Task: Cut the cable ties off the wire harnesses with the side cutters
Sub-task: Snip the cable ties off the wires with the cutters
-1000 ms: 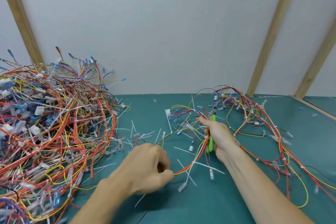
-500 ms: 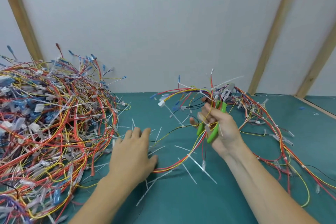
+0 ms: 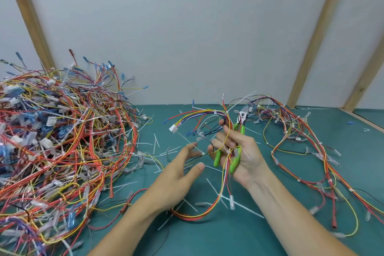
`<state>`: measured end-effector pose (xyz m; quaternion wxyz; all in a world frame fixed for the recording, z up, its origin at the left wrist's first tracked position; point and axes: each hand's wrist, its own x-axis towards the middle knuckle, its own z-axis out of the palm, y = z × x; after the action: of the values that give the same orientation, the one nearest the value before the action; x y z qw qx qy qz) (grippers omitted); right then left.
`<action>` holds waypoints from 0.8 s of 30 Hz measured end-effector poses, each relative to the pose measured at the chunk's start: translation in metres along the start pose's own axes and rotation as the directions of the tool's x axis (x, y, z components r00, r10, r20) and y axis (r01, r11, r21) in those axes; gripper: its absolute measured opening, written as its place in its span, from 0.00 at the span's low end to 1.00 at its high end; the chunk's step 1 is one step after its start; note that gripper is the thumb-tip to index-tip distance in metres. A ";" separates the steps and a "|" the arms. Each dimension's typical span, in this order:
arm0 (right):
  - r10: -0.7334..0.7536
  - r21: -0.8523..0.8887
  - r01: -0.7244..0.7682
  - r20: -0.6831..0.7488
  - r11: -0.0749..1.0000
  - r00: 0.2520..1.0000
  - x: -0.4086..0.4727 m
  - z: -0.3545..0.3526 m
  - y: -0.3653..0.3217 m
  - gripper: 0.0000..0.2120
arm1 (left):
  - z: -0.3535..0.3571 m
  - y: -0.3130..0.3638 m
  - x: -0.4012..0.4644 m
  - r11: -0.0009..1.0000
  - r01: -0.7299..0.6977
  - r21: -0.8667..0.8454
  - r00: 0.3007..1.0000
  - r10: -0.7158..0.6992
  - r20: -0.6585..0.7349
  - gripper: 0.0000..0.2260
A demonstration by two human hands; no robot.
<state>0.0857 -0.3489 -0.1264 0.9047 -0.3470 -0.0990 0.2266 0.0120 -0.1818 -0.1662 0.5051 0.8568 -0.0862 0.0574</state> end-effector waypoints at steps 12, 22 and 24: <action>-0.398 -0.760 -0.019 -0.361 0.649 0.843 0.014 -0.028 -0.003 0.16 | -0.026 0.016 -0.001 0.907 -0.204 0.370 0.720 0.395 -0.571 0.06; -0.629 -0.801 0.061 -0.418 0.595 0.655 0.010 -0.022 -0.014 0.12 | -0.037 0.024 -0.007 0.823 -0.249 0.510 0.565 0.551 -0.614 0.08; -0.701 -0.809 0.178 -0.348 0.560 0.623 0.006 -0.016 -0.017 0.15 | -0.041 0.027 -0.008 0.721 -0.253 0.646 0.484 0.672 -0.561 0.08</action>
<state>0.1019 -0.3667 -0.1270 0.6989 -0.6805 0.0468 -0.2152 -0.0022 -0.1584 -0.1248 0.2254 0.7832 -0.0831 0.5735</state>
